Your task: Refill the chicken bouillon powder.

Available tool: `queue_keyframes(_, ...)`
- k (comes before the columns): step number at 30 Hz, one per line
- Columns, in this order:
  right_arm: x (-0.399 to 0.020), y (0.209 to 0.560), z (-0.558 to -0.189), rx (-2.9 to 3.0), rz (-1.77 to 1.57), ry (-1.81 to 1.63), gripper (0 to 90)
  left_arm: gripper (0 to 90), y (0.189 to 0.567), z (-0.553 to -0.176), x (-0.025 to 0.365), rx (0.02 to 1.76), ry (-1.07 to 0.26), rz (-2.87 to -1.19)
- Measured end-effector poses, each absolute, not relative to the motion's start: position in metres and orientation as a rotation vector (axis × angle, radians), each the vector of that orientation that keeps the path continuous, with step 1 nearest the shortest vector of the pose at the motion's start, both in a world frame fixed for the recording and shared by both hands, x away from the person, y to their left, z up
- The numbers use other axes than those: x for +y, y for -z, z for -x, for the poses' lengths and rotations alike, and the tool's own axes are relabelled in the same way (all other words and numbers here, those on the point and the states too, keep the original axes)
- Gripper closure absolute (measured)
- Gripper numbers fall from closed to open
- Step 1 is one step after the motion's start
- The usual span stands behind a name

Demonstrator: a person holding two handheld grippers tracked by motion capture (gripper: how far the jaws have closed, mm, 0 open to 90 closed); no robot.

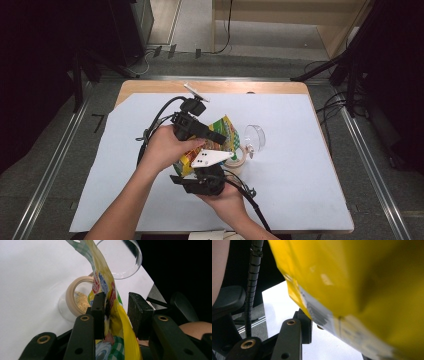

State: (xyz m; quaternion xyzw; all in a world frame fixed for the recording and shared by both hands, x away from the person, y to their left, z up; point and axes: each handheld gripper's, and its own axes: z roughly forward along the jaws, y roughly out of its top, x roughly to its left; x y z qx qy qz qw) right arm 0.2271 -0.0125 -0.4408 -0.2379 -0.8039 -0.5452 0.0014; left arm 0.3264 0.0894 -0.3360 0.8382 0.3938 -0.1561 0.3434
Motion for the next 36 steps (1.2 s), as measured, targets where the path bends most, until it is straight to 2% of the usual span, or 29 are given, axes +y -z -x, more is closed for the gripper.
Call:
queue_keyframes(11,-0.012,0.438,-0.226,-2.538,0.749,1.707,65.0,68.1,0.336,-0.328,0.091,1.034,0.394,-2.176)
queue_keyframes(15,-0.011,0.437,-0.224,-2.57,0.75,1.712,61.0,69.3,0.336,-0.329,0.091,1.05,0.372,-2.185)
queue_keyframes(19,-0.01,0.433,-0.221,-2.604,0.727,1.712,62.0,73.2,0.335,-0.329,0.093,1.049,0.365,-2.185)
queue_keyframes(28,-0.011,0.429,-0.223,-2.558,0.762,1.711,62.0,72.2,0.332,-0.33,0.093,1.054,0.32,-2.173)
queue_keyframes(36,-0.011,0.43,-0.225,-2.562,0.764,1.703,61.9,72.5,0.334,-0.333,0.093,1.054,0.34,-2.171)
